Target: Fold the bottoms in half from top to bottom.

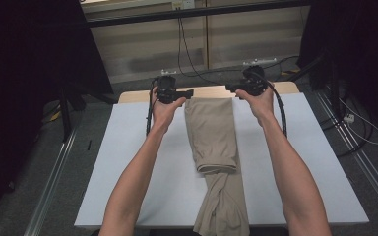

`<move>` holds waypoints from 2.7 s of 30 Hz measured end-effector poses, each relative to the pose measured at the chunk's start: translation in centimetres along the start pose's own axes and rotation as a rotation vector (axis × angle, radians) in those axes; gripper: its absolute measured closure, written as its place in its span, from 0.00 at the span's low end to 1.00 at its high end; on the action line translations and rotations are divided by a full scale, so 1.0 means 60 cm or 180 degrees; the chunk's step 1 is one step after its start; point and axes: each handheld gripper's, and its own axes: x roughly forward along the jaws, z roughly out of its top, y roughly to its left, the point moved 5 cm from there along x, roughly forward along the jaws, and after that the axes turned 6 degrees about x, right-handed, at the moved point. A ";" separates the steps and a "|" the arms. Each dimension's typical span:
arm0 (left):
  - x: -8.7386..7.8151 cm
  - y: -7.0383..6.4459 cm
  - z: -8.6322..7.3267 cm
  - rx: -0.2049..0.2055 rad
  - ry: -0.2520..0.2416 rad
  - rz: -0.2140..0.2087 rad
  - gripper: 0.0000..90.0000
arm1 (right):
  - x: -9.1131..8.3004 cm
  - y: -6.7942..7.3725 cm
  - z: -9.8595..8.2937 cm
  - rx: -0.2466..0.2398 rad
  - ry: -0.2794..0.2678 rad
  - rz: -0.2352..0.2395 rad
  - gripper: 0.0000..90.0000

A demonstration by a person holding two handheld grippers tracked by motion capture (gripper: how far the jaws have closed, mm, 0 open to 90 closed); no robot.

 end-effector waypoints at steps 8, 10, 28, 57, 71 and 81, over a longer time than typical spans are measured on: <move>-0.053 -0.026 -0.067 0.0031 -0.0003 -0.0054 0.20 | -0.052 0.024 -0.083 -0.0090 0.0029 0.0251 0.39; -0.064 -0.038 -0.086 0.0078 0.0066 -0.0068 0.21 | -0.069 0.038 -0.114 -0.0100 0.0020 0.0375 0.42; -0.235 -0.238 -0.307 0.0672 0.0646 -0.1116 0.45 | -0.245 0.181 -0.345 -0.0472 0.0581 0.1018 0.91; -0.247 -0.194 -0.326 0.0640 0.0464 -0.0724 0.19 | -0.219 0.327 -0.447 -0.1484 0.0986 0.1281 0.69; -0.245 -0.191 -0.328 0.0509 0.0478 -0.0646 0.21 | -0.192 0.261 -0.259 -0.0645 0.0262 0.1142 0.97; -0.236 -0.246 -0.344 0.0731 0.0708 -0.1074 0.47 | -0.065 0.149 -0.249 -0.0064 0.0556 0.0295 0.73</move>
